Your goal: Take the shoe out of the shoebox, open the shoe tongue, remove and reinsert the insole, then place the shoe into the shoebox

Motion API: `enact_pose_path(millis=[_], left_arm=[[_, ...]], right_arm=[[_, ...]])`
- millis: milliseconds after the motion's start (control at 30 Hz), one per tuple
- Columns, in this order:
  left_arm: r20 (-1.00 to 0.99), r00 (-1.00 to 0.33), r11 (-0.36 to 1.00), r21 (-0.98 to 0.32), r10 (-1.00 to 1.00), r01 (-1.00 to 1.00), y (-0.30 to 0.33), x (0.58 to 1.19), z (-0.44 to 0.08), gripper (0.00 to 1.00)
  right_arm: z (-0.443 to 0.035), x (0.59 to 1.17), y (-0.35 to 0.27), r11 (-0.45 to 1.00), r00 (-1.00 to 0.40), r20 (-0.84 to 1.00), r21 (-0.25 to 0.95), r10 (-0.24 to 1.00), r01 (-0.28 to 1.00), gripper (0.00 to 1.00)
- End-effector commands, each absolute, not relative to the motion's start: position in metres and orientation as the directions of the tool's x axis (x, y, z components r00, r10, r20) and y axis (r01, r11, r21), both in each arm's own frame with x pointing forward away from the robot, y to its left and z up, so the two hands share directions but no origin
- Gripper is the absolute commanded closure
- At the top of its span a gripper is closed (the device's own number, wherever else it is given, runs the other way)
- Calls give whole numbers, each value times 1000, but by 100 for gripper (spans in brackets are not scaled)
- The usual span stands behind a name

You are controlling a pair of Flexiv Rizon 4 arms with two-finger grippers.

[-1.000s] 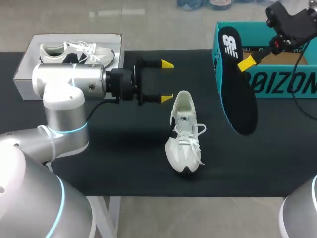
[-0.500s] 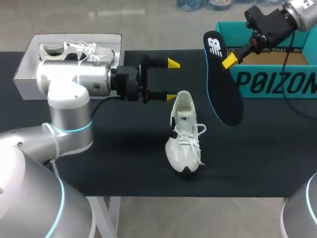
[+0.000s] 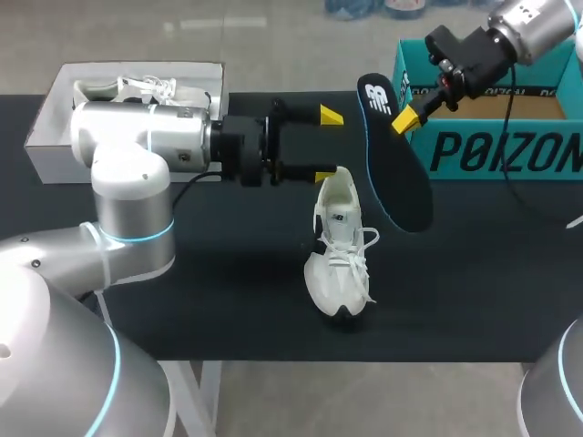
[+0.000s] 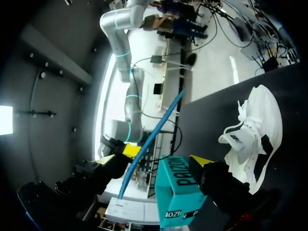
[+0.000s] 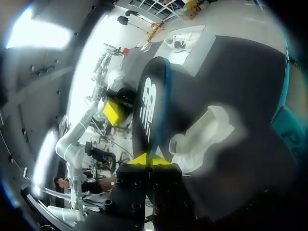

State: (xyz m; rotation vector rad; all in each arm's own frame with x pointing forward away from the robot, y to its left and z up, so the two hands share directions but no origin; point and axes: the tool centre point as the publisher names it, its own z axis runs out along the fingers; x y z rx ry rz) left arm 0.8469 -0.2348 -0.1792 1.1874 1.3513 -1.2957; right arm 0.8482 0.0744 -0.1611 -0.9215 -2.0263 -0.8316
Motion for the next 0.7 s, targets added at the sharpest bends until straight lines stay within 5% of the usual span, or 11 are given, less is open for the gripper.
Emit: enact_pose_path(millis=[33, 700], left_arm=[[-989, -129, -4, -129, 67, 992, -246, 847, -182, 0], [-994, -37, 61, -31, 98, 998, -266, 837, -185, 0]], right_arm=[[-165, 854, 84, 547, -453, 836, 233, 310, 804, 100], [-164, 842, 108, 549, -425, 861, 221, 278, 806, 100]])
